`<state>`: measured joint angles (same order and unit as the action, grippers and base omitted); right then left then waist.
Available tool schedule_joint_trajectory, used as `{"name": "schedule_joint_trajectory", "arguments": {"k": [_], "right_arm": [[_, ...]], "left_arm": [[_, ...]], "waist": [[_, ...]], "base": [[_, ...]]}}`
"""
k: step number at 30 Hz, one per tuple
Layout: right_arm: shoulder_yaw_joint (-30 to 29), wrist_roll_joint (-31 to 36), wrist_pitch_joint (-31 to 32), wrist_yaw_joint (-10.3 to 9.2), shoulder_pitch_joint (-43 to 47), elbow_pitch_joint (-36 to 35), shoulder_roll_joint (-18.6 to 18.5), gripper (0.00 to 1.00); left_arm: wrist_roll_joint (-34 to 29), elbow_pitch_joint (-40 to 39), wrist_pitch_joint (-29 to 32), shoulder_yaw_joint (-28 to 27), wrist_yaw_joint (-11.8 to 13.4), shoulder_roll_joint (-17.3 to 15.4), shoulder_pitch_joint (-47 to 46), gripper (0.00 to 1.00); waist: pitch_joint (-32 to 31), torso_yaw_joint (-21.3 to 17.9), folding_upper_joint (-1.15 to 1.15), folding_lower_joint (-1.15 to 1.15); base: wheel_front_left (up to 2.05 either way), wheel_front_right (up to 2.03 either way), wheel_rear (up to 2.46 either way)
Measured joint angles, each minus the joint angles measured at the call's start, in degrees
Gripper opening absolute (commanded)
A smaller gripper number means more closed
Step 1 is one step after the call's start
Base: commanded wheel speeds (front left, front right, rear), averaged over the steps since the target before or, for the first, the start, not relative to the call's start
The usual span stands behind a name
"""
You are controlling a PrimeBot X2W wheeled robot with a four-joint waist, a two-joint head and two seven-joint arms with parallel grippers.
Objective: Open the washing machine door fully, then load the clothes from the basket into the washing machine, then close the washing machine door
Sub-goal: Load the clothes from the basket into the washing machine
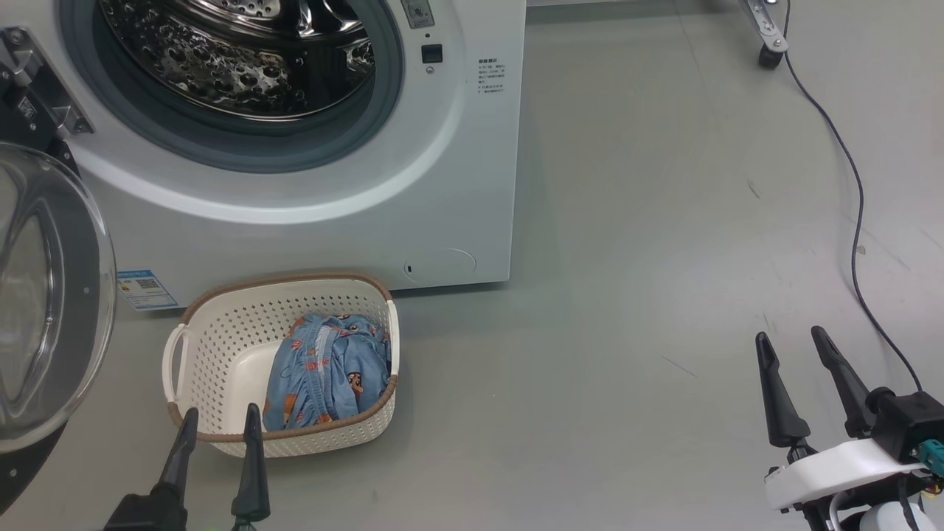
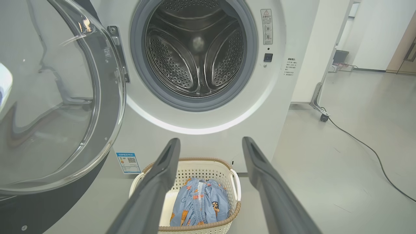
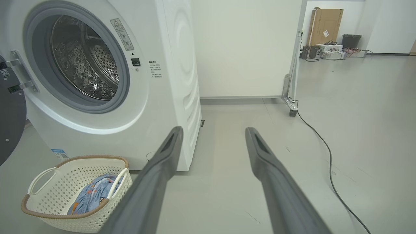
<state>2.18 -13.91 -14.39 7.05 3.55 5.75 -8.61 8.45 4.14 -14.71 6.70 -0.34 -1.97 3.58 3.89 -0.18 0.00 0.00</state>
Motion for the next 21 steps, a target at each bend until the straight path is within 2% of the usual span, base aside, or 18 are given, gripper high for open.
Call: {"name": "schedule_joint_trajectory", "arguments": {"k": [21], "right_arm": [[0.1, 0.3, 0.0, 0.01, 1.0, 0.5, 1.3, 1.00]], "left_arm": [[0.2, 0.3, 0.0, -0.6, 0.0, 0.0, -0.1, 1.00]], "waist": [[-1.3, -0.2, 0.00, 0.00]], "base": [[0.00, 0.00, 0.00]]}}
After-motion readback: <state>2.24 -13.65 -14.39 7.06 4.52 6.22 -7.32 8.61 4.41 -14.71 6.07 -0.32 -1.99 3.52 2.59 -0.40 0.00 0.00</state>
